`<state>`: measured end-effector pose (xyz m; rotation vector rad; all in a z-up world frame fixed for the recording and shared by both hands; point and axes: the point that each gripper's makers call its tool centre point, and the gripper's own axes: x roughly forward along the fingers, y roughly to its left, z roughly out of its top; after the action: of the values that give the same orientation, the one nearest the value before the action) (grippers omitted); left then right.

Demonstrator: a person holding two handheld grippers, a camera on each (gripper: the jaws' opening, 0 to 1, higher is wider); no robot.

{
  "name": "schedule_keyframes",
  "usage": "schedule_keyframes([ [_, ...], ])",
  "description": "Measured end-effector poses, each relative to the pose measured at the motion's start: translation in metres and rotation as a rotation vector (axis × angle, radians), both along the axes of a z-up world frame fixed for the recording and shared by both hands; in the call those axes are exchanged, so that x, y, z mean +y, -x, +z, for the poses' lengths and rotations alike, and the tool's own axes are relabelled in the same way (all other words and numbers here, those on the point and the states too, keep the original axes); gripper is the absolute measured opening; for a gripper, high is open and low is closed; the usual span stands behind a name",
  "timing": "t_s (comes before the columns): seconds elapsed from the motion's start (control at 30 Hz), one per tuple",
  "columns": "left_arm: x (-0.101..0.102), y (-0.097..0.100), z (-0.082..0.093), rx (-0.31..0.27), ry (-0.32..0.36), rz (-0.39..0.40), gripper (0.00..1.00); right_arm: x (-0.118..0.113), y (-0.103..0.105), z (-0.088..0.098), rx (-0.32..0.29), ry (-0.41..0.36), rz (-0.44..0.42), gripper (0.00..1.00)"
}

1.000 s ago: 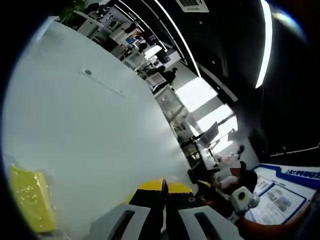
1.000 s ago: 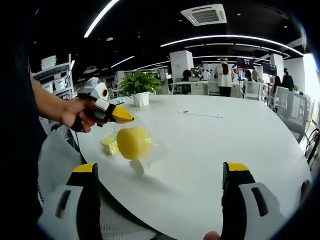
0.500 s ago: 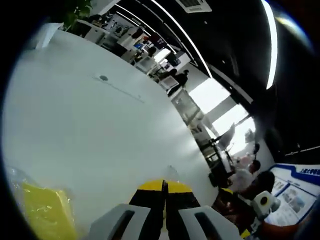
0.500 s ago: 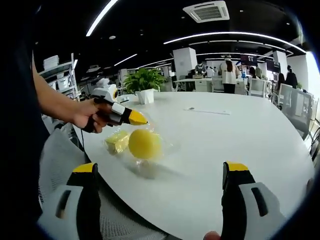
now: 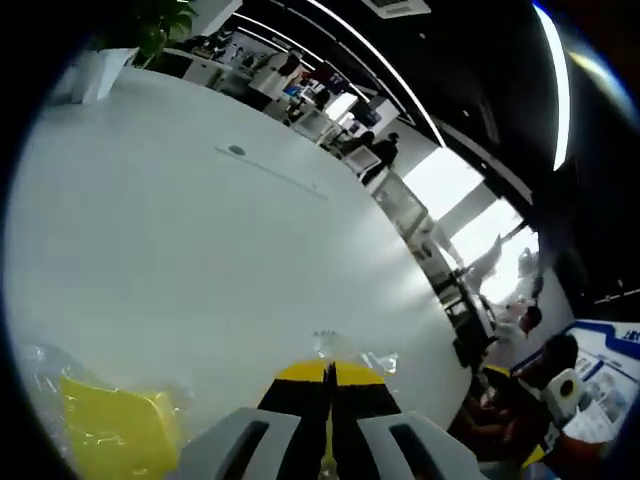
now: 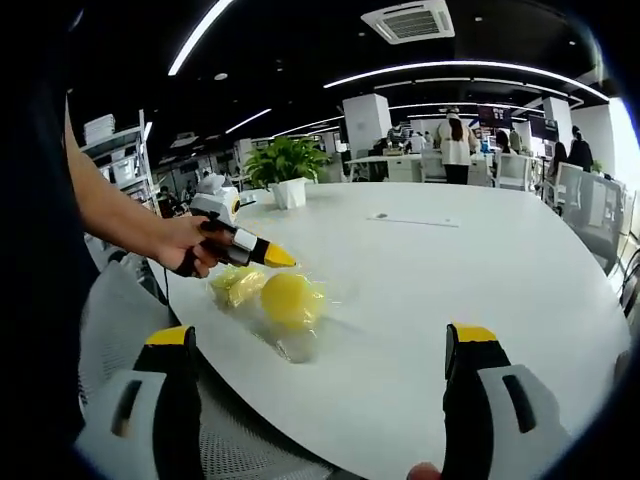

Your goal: Compare the silicone blocks by pressing each to a similar depth, holding the contact briefly, and releasing to observe deformation and rebound differences across the visible hardness samples.

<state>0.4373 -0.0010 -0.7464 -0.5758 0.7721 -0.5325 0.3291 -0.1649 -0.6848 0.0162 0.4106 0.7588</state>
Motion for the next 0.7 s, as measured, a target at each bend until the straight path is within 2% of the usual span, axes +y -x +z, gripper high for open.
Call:
schedule_keyframes([
  [0.13,-0.004,0.003,-0.011,0.033,-0.007,-0.004,0.0,0.002,0.001,0.0,0.004,0.003,0.007,0.96],
  [0.23,-0.005,0.002,-0.014,0.019,-0.032,-0.002,0.0,0.002,0.002,-0.001,0.006,0.003,0.007,0.96],
  [0.33,-0.005,-0.001,-0.016,0.033,-0.037,0.005,0.0,0.003,0.003,0.0,0.006,0.003,0.008,0.96],
  [0.43,0.001,-0.002,-0.027,0.029,-0.096,0.011,0.0,0.003,0.003,-0.001,0.008,0.004,0.009,0.96],
  [0.53,0.004,-0.002,-0.031,0.045,-0.094,0.024,0.0,0.003,0.002,-0.001,0.009,0.005,0.009,0.96],
  [0.7,0.002,-0.002,-0.033,0.033,-0.119,0.008,0.0,0.003,0.001,-0.002,0.011,0.006,0.011,0.96],
])
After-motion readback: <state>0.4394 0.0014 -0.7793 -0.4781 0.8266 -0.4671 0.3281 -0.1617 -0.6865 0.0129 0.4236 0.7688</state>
